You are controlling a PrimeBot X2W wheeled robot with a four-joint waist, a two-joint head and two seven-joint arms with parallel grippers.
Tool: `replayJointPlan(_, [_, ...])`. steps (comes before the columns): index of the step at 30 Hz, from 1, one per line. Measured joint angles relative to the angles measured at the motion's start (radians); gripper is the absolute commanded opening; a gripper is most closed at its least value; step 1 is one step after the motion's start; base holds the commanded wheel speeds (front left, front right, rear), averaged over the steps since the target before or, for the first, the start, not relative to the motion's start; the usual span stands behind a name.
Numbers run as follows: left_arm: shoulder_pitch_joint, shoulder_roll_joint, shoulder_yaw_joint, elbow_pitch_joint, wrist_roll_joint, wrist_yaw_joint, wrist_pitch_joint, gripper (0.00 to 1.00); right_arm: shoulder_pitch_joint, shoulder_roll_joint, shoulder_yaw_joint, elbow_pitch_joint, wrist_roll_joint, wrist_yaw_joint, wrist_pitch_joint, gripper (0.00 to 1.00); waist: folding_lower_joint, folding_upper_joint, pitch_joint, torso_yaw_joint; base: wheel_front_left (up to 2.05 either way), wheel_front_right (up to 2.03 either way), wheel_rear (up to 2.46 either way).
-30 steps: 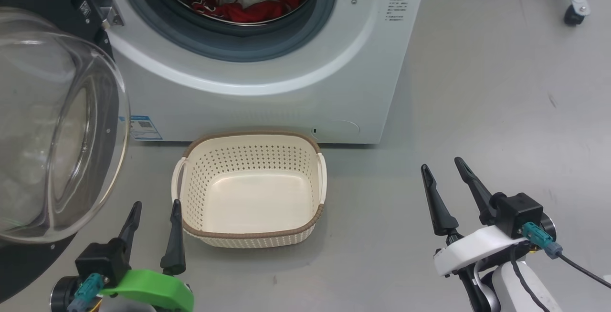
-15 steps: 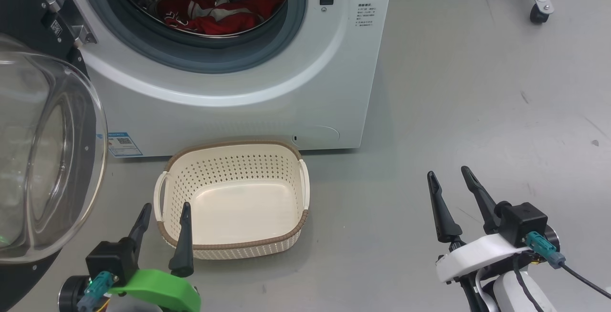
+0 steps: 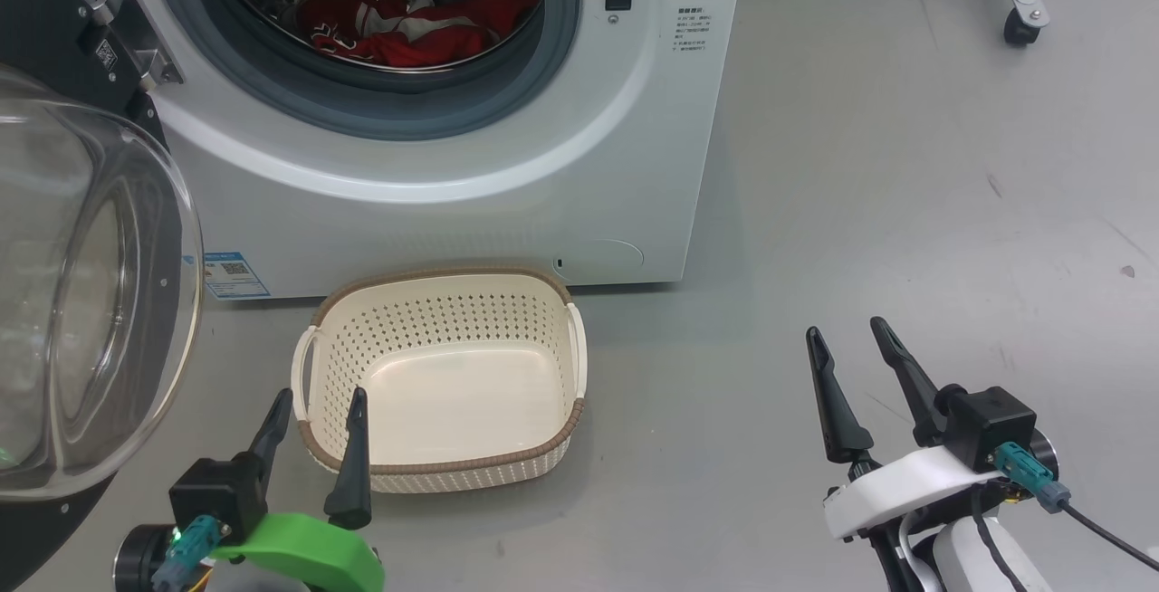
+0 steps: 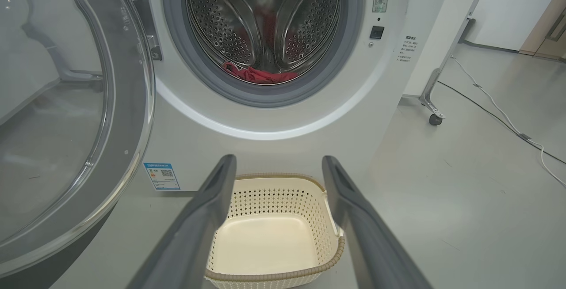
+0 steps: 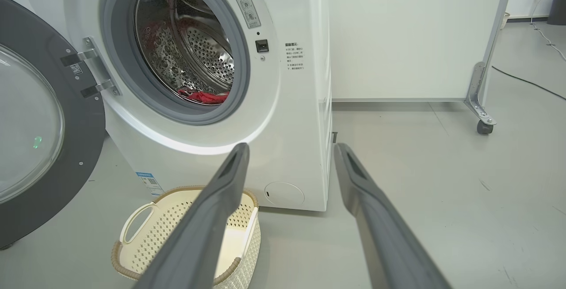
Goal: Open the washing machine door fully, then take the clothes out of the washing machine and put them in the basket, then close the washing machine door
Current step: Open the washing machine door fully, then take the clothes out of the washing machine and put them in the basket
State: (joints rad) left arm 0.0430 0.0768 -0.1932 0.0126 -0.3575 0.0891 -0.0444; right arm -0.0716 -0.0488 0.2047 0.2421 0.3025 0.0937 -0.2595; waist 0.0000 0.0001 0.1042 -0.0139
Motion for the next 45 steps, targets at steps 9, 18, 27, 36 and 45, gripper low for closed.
replayJointPlan(9, [0.000,0.000,-0.003,-0.019,0.016,0.004,0.001,1.00,0.001,0.000,0.003,-0.006,0.004,-0.001,0.000,1.00,0.0000,0.0000,-0.001,0.000,0.00,0.00,0.00])
replayJointPlan(18, [0.001,0.001,-0.007,-0.028,0.026,0.004,0.000,1.00,0.001,0.000,0.004,-0.014,0.005,-0.004,0.000,1.00,0.0000,0.0000,0.000,0.000,0.11,-0.11,0.00])
replayJointPlan(27, [0.002,0.001,-0.007,-0.031,0.027,0.004,0.000,1.00,0.001,0.000,0.004,-0.016,0.005,-0.008,0.000,1.00,0.0000,0.0000,-0.001,-0.003,0.47,-0.47,0.00])
replayJointPlan(36, [0.002,0.001,-0.006,-0.032,0.033,0.009,0.001,1.00,0.003,0.000,0.006,-0.016,0.005,-0.009,0.000,1.00,0.0000,0.0000,-0.005,-0.006,0.83,-0.83,0.00])
replayJointPlan(45, [0.004,0.000,-0.006,-0.034,0.033,0.012,0.009,1.00,0.006,0.000,0.008,-0.015,0.005,-0.009,0.000,1.00,0.0000,0.0000,-0.011,-0.006,0.75,-0.75,0.00])
